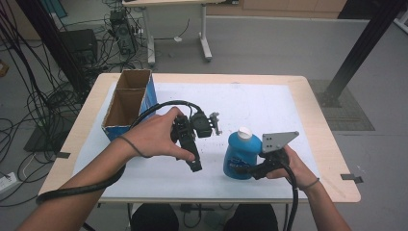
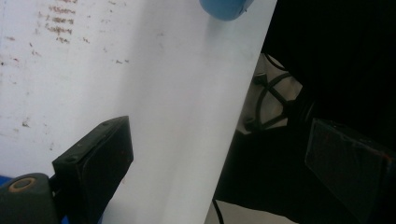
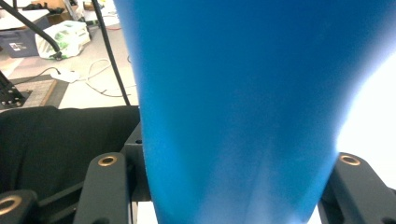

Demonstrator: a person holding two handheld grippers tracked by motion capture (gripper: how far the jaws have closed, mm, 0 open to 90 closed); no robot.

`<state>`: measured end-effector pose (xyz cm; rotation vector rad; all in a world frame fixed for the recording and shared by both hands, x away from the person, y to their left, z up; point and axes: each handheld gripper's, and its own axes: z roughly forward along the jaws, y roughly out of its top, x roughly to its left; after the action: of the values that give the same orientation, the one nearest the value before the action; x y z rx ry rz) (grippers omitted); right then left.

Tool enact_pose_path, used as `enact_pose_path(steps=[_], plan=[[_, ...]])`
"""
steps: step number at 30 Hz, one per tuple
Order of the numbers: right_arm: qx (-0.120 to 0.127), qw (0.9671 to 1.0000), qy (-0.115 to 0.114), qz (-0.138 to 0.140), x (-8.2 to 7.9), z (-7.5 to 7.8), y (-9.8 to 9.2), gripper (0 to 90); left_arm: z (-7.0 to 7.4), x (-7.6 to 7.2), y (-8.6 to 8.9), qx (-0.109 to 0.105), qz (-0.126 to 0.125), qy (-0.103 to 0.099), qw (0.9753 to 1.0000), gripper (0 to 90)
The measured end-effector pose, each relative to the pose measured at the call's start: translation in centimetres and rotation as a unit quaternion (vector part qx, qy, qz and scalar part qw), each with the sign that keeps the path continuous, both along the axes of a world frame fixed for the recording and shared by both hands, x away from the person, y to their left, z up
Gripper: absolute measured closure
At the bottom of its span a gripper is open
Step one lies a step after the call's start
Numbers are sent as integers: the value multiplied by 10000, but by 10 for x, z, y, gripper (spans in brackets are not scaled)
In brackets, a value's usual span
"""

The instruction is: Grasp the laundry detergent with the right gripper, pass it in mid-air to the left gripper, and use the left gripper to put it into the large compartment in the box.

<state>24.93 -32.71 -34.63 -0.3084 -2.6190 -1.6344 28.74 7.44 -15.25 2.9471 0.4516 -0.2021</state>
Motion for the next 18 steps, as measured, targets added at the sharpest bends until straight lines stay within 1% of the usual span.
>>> enact_pose_path(steps=[7, 18], plan=[[0, 9999, -10, 132, 3, 0, 12, 417, 3, -1, -3, -8, -15, -33, 10000, 79], [9, 9996, 7, 266, 7, -2, 23, 417, 9, -1, -7, 0, -96, -101, 9999, 80]])
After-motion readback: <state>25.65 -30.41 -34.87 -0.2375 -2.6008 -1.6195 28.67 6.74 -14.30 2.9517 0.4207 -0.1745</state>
